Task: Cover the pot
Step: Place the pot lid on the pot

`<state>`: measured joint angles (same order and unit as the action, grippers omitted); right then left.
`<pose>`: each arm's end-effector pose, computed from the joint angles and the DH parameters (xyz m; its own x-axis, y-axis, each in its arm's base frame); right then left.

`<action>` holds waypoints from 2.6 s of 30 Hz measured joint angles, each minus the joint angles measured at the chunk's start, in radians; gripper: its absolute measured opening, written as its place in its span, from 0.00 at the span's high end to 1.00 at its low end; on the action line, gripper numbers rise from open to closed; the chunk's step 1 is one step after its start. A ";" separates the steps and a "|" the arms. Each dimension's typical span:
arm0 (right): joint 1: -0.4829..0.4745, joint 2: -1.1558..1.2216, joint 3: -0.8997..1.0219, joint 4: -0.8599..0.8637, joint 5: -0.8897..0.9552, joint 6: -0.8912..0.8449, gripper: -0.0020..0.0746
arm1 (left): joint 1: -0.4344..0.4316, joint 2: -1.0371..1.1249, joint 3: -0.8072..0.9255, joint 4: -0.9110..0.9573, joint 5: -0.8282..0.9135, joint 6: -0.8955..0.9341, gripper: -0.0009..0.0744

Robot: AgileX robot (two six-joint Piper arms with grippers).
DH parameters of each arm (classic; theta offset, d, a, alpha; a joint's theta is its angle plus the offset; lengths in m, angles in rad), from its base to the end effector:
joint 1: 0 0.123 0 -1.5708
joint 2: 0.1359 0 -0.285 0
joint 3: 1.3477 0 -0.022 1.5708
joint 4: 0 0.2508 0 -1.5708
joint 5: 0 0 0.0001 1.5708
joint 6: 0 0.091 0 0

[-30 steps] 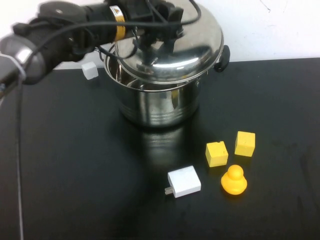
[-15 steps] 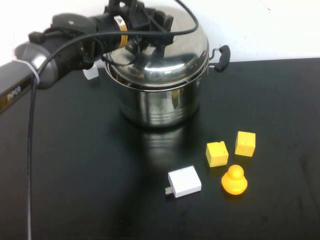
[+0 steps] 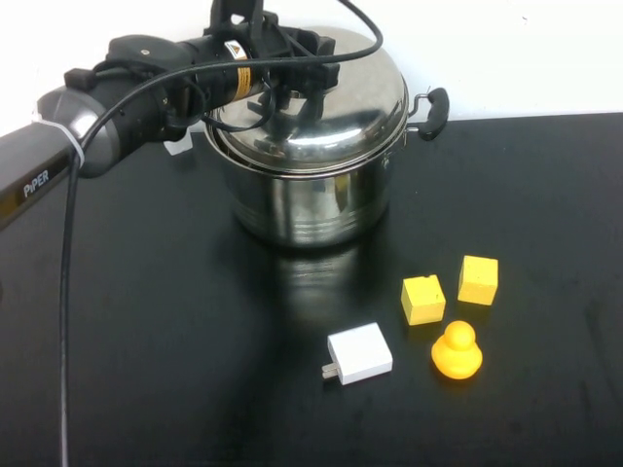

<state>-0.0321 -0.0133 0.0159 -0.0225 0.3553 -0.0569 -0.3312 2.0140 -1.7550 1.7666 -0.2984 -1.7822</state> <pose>0.0528 -0.0024 0.1765 -0.2695 -0.0693 -0.9605 0.0187 0.9968 -0.0772 0.4565 -0.1846 0.3203 -0.2210 0.0691 -0.9728 0.5753 0.8147 -0.0728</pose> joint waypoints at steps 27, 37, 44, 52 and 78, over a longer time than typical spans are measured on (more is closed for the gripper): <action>0.000 0.000 0.000 0.000 0.000 0.000 0.98 | 0.000 0.012 -0.026 -0.004 -0.016 -0.032 0.56; 0.000 0.000 0.000 0.000 0.000 0.000 0.98 | 0.014 0.012 -0.032 -0.004 -0.020 -0.037 0.56; 0.000 0.000 0.000 0.000 0.000 0.000 0.98 | 0.048 0.012 -0.034 -0.004 -0.091 -0.075 0.56; 0.000 0.000 0.000 0.000 0.000 0.000 0.98 | 0.057 0.012 -0.034 0.002 -0.168 -0.080 0.56; 0.000 0.000 0.000 0.000 0.000 0.000 0.98 | 0.059 0.013 -0.037 0.012 -0.192 0.026 0.56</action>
<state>-0.0321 -0.0133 0.0159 -0.0225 0.3553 -0.0569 -0.2726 2.0273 -1.7916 1.7789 -0.4909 -1.7563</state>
